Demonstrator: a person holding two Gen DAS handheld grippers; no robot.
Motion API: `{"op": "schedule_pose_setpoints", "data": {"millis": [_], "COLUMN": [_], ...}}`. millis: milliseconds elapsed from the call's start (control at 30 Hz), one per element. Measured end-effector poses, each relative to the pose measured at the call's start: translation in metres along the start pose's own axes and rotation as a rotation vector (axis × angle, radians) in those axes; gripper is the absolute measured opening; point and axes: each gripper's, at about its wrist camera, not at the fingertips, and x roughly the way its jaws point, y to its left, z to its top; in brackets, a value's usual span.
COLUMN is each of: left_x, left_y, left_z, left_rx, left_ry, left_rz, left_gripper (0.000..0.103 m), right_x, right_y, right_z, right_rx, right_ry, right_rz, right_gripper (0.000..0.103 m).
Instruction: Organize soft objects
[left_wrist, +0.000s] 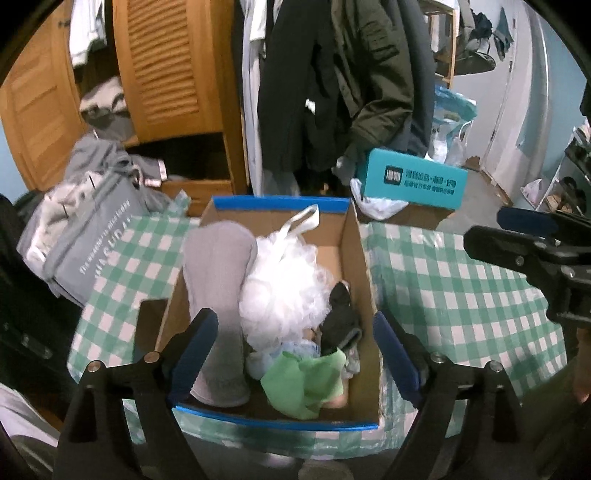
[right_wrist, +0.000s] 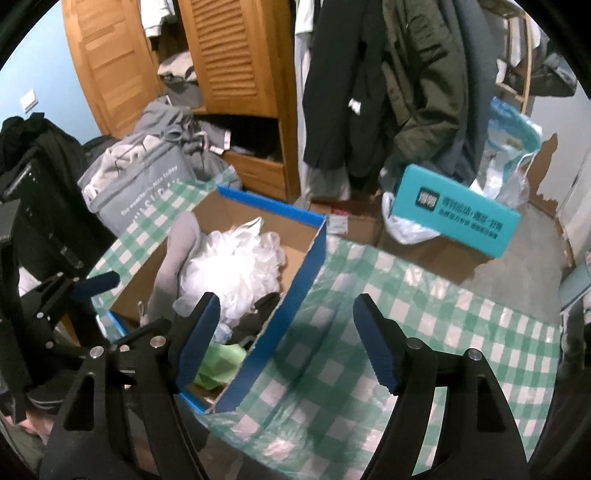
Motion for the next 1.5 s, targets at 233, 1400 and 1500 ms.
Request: {"op": "schedule_pose_setpoints", "data": {"millis": [233, 1400, 1500], "left_x": [-0.019, -0.019, -0.019], "left_y": [-0.017, -0.043, -0.042], "left_z": [0.008, 0.018, 0.018], "left_rx": [0.049, 0.081, 0.077], "left_ry": [-0.081, -0.088, -0.089], "left_rz": [0.031, 0.054, 0.056], "left_gripper": [0.102, 0.102, 0.102], "right_x": [-0.019, -0.024, -0.024], "right_y": [-0.017, -0.054, -0.053], "right_z": [-0.009, -0.029, -0.028], "right_rx": [0.033, 0.066, 0.068], "right_ry": [-0.032, -0.05, -0.051], "right_rz": [0.01, -0.038, -0.039], "right_gripper": [0.076, 0.078, 0.078]}}
